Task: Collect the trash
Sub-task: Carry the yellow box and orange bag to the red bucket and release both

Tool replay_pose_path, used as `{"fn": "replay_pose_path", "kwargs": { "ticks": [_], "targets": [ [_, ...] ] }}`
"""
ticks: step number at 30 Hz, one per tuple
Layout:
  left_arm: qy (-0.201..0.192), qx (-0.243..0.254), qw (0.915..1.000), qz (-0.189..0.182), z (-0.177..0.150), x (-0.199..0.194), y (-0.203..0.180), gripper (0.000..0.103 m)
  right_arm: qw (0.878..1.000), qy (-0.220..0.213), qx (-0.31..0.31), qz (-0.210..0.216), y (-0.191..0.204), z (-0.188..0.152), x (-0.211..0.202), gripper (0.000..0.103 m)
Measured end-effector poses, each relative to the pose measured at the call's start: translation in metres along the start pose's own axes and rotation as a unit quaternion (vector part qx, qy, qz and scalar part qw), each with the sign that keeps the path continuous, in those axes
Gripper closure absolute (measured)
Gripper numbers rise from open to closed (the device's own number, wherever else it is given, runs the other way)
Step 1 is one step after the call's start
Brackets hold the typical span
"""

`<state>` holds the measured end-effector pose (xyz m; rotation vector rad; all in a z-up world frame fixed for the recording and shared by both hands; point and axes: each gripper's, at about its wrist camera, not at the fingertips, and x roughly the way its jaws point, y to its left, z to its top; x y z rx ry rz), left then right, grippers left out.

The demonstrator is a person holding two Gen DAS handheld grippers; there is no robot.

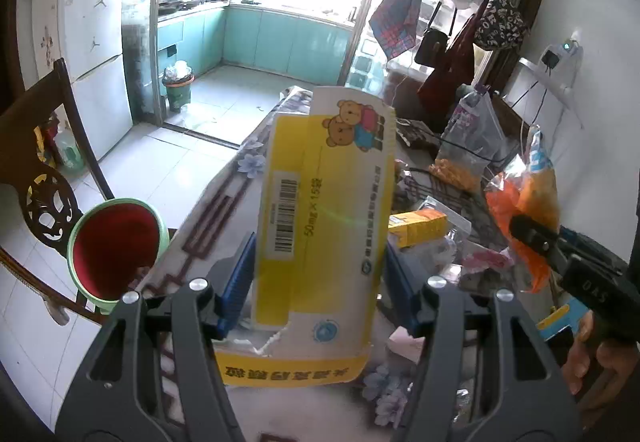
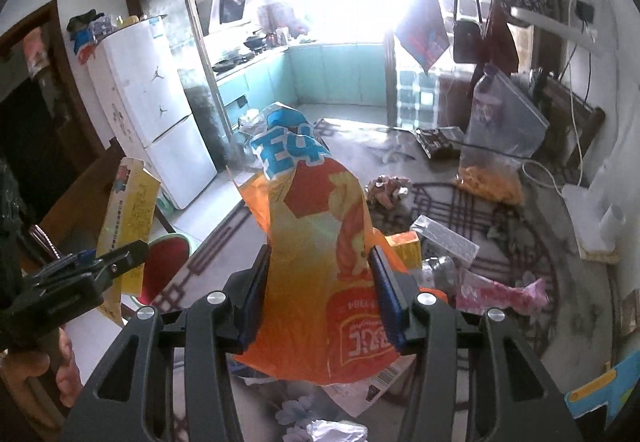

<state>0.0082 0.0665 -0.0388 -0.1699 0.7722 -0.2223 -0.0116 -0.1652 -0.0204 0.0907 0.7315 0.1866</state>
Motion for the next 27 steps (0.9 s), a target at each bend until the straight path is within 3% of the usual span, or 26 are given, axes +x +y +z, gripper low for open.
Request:
{"fn": "replay_pose_path", "kwargs": {
  "ticks": [16, 27],
  "targets": [
    [-0.005, 0.039, 0.9989, -0.023, 0.042, 0.006, 0.083, 0.045, 0.999, -0.009, 0.005, -0.044, 0.086, 0.026, 0.035, 0.056],
    [-0.006, 0.031, 0.9995, -0.007, 0.056, 0.007, 0.158, 0.045, 0.999, -0.002, -0.002, -0.052, 0.153, 0.035, 0.065, 0.056]
  ]
}}
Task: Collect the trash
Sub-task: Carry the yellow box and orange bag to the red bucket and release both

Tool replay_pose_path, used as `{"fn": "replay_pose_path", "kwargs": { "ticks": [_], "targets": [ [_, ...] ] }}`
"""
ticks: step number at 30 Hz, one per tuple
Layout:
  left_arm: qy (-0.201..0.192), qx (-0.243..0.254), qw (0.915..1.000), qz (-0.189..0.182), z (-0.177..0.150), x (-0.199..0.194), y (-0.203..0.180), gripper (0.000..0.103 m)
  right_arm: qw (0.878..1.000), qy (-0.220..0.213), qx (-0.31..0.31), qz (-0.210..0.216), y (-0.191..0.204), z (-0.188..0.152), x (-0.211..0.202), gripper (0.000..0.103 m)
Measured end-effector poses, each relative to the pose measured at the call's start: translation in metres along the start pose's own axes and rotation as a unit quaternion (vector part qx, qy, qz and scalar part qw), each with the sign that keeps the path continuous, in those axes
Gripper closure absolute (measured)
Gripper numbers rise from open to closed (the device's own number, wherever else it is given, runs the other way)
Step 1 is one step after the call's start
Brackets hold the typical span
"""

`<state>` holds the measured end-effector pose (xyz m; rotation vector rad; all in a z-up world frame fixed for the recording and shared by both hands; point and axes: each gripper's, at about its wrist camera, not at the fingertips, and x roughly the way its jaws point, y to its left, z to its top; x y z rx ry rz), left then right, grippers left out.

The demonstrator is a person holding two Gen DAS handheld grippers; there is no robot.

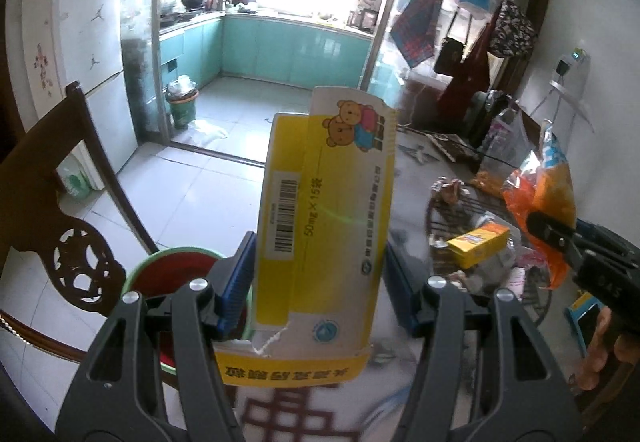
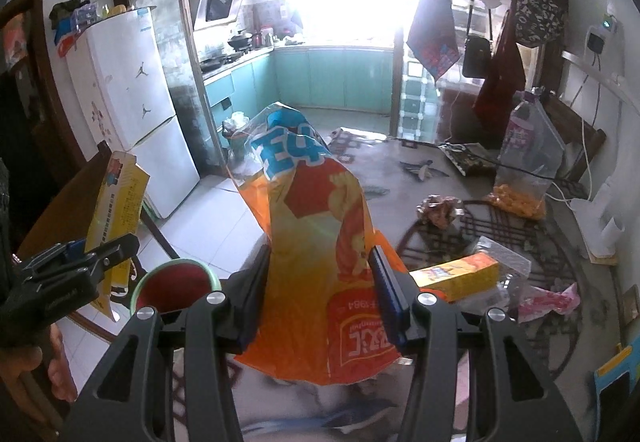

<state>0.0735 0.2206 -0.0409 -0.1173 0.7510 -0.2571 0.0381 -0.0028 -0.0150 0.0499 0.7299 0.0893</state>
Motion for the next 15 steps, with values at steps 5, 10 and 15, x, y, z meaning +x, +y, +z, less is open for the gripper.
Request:
{"fn": "replay_pose_path", "kwargs": {
  "ticks": [5, 10, 15],
  "targets": [
    [-0.001, -0.009, 0.9998, 0.017, 0.001, -0.003, 0.033, 0.045, 1.000, 0.005, -0.012, 0.009, 0.030, 0.003, 0.011, 0.055],
    [0.003, -0.018, 0.9988, 0.046, -0.001, -0.003, 0.066, 0.045, 0.999, 0.027, -0.020, 0.037, 0.066, 0.002, 0.032, 0.055],
    [0.012, -0.035, 0.9967, 0.072, -0.003, -0.001, 0.099, 0.045, 0.995, 0.057, -0.040, 0.077, 0.108, -0.005, 0.056, 0.055]
  ]
}}
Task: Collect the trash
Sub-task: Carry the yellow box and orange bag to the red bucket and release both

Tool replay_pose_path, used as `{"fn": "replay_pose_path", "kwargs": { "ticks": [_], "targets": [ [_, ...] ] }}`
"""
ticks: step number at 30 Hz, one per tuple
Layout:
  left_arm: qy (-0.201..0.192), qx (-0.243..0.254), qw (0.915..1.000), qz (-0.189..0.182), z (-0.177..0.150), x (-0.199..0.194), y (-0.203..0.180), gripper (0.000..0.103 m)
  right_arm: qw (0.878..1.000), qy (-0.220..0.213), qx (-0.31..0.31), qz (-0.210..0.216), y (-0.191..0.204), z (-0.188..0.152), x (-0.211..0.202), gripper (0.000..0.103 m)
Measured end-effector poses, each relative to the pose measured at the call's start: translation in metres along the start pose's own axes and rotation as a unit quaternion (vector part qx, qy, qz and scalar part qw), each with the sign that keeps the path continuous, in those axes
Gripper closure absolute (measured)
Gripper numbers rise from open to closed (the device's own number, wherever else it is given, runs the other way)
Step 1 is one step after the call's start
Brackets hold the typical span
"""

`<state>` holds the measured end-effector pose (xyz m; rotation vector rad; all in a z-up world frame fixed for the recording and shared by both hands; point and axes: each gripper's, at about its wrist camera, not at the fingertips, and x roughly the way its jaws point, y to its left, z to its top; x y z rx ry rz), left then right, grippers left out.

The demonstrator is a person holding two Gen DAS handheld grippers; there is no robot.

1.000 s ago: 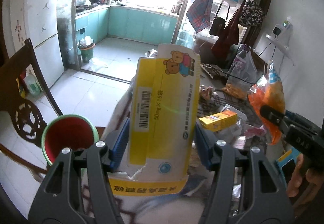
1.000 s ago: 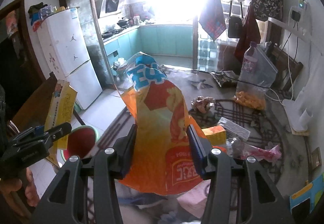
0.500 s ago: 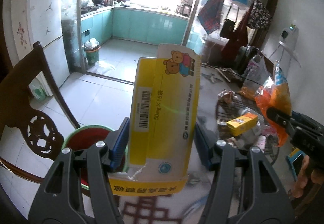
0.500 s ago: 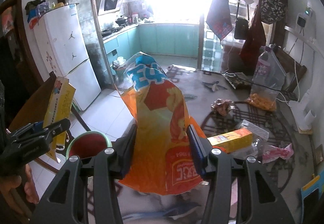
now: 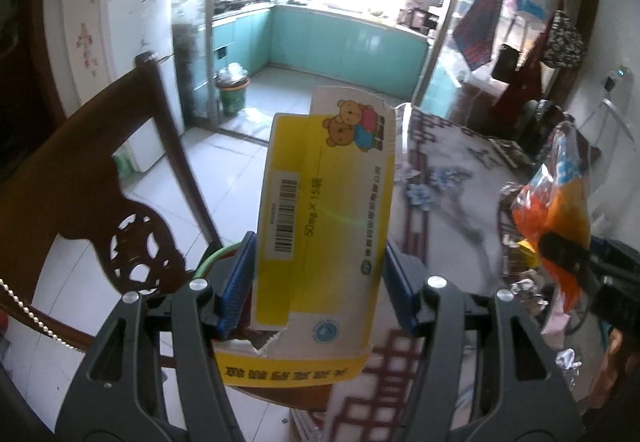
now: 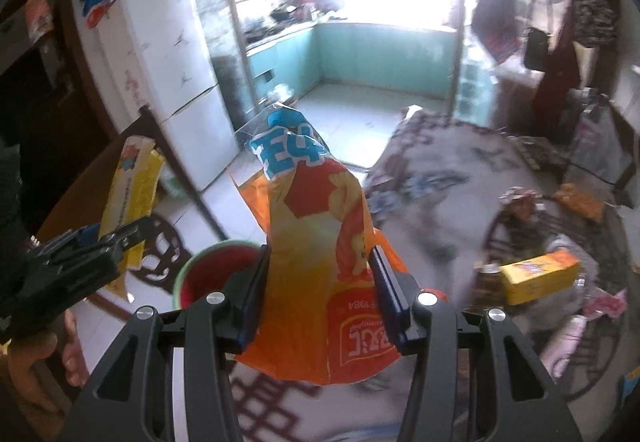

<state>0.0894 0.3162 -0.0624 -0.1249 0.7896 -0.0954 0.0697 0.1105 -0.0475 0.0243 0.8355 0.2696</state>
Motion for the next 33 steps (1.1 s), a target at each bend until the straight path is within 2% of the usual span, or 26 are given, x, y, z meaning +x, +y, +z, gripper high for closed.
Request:
{"fn": "replay_pose_path", "kwargs": {
  "ticks": [9, 19, 33],
  "targets": [
    [0.020, -0.012, 0.9994, 0.024, 0.000, 0.019, 0.036, 0.045, 0.997, 0.055, -0.028, 0.051, 0.044, 0.000, 0.048, 0.055],
    [0.036, -0.017, 0.9988, 0.028, 0.008, 0.043, 0.053, 0.045, 0.991, 0.095, -0.043, 0.080, 0.064, 0.005, 0.087, 0.055],
    [0.042, -0.021, 0.9982, 0.037, 0.021, 0.066, 0.067, 0.045, 0.988, 0.101, -0.049, 0.102, 0.071, 0.018, 0.113, 0.055]
  ]
}}
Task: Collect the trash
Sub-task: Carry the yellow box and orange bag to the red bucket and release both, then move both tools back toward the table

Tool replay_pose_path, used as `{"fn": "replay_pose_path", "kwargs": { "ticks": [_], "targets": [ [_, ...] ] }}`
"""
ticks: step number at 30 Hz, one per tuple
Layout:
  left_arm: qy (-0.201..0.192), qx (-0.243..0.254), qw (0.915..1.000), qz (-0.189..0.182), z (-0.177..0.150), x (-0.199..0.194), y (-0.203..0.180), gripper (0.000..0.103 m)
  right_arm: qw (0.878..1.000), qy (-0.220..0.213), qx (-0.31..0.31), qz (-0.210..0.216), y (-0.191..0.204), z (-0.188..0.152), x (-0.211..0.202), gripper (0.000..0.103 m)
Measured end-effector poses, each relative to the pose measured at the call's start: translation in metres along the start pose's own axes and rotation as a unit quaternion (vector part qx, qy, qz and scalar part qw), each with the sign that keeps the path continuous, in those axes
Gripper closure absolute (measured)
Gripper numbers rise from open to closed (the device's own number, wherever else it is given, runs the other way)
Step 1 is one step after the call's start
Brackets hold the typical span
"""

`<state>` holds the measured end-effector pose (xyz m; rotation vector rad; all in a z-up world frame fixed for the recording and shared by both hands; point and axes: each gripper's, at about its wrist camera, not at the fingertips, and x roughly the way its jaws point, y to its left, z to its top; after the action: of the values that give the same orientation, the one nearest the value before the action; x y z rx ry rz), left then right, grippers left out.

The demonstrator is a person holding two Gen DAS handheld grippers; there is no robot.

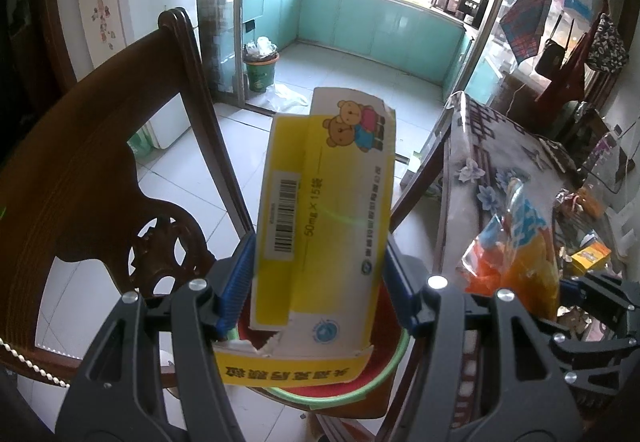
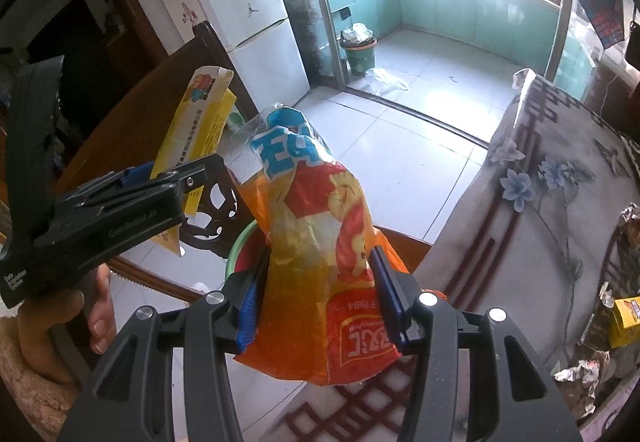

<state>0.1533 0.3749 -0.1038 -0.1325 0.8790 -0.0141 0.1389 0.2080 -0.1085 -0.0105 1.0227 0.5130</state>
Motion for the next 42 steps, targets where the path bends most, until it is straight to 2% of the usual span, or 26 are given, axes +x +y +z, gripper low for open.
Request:
{"fn": "replay_pose_path", "kwargs": {
  "ticks": [8, 10, 11, 12, 15, 21, 26, 34, 38, 42],
  "targets": [
    [-0.004, 0.002, 1.0000, 0.004, 0.002, -0.003, 0.001, 0.045, 1.000, 0.003, -0.012, 0.008, 0.005, 0.000, 0.005, 0.055],
    [-0.005, 0.002, 1.0000, 0.006, 0.003, -0.004, 0.001, 0.041, 1.000, 0.002, -0.023, 0.007, 0.008, 0.000, 0.009, 0.048],
    [-0.005, 0.000, 1.0000, 0.008, 0.004, -0.004, 0.002, 0.035, 1.000, 0.005, -0.030, 0.001, 0.010, 0.001, 0.013, 0.043],
    [-0.006, -0.004, 0.9999, 0.009, 0.004, -0.005, 0.003, 0.035, 0.999, 0.002, -0.033, -0.008, 0.012, 0.001, 0.014, 0.032],
    [-0.014, -0.009, 0.9998, 0.011, 0.004, -0.011, 0.004, 0.029, 1.000, 0.000, -0.028, -0.007, 0.008, -0.001, 0.014, 0.032],
    [-0.026, -0.011, 0.9996, 0.003, 0.002, -0.025, 0.002, 0.029, 1.000, -0.006, -0.005, 0.000, -0.004, -0.010, -0.009, 0.032],
    [-0.036, -0.009, 0.9987, -0.034, -0.006, -0.038, -0.013, 0.029, 1.000, -0.027, 0.012, -0.009, -0.020, -0.027, -0.049, 0.032],
    [-0.009, 0.061, 0.9939, -0.092, -0.033, -0.040, -0.087, 0.029, 0.993, -0.030, 0.093, -0.059, -0.079, -0.088, -0.100, 0.028],
    [-0.001, 0.086, 0.9893, -0.118, -0.046, -0.043, -0.131, 0.029, 0.988, -0.005, 0.109, -0.105, -0.116, -0.136, -0.129, 0.027],
    [0.003, 0.108, 0.9846, -0.137, -0.066, -0.052, -0.175, 0.029, 0.983, 0.019, 0.134, -0.128, -0.160, -0.187, -0.159, 0.026]
  ]
}}
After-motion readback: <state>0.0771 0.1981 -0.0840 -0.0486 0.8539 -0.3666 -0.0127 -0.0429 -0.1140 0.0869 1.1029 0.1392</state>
